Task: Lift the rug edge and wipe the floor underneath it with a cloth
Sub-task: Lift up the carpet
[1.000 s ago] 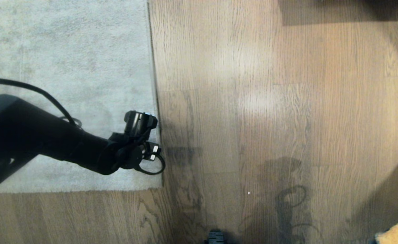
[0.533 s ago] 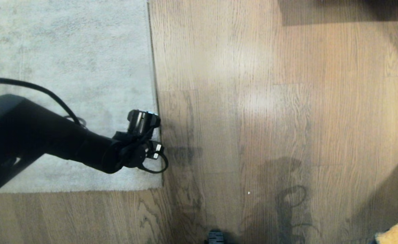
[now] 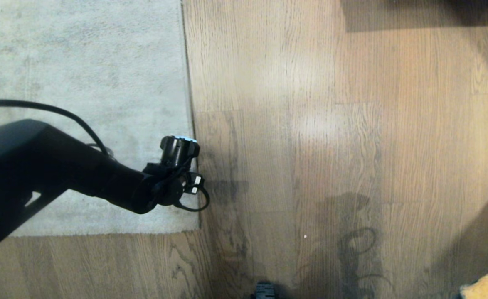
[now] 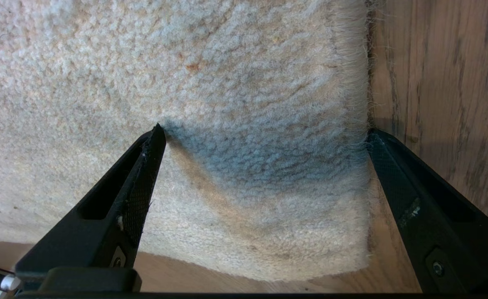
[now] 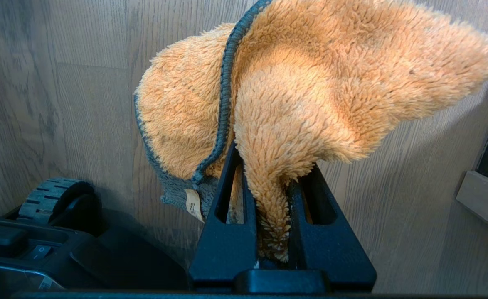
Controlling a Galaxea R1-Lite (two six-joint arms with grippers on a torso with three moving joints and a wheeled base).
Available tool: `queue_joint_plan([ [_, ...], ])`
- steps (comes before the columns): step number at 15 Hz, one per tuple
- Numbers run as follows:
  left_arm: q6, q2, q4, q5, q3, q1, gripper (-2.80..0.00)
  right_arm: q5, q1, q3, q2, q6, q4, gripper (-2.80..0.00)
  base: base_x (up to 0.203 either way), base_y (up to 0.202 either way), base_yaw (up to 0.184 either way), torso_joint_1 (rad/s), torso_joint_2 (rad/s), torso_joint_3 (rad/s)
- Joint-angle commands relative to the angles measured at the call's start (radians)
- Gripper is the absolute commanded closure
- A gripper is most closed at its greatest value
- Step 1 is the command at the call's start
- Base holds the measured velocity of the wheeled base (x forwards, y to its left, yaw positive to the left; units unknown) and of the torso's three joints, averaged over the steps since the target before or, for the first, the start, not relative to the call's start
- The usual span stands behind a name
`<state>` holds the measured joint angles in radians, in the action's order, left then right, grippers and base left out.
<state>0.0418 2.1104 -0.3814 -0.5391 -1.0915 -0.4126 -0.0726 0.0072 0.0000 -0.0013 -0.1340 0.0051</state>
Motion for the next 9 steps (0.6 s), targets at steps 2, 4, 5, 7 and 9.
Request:
queue_joint_plan([
  [2, 0.03, -0.009, 0.0, -0.005, 0.006, 0.015, -2.8, -0.001, 0.0, 0.0, 0.001, -0.001, -0.001, 0.0, 0.0, 0.0, 0.0, 0.0, 0.0, 0.0],
  [4, 0.077, -0.035, 0.002, -0.006, 0.011, 0.031, -2.8, -0.001, 0.0, 0.0, 0.001, -0.001, -0.001, 0.0, 0.0, 0.0, 0.0, 0.0, 0.0, 0.0],
  [5, 0.098, -0.044, 0.003, -0.007, 0.013, 0.039, -2.8, 0.0, 0.0, 0.0, 0.001, -0.001, -0.001, 0.0, 0.0, 0.0, 0.0, 0.0, 0.0, 0.0],
  [7, 0.133, -0.066, 0.003, -0.01, 0.029, 0.052, -2.8, -0.001, 0.0, 0.0, 0.001, -0.001, -0.001, 0.0, 0.0, 0.0, 0.0, 0.0, 0.0, 0.0],
  [9, 0.155, -0.085, 0.003, -0.01, 0.048, 0.058, -2.8, -0.001, 0.0, 0.0, 0.001, -0.001, -0.001, 0.0, 0.0, 0.0, 0.0, 0.0, 0.0, 0.0],
])
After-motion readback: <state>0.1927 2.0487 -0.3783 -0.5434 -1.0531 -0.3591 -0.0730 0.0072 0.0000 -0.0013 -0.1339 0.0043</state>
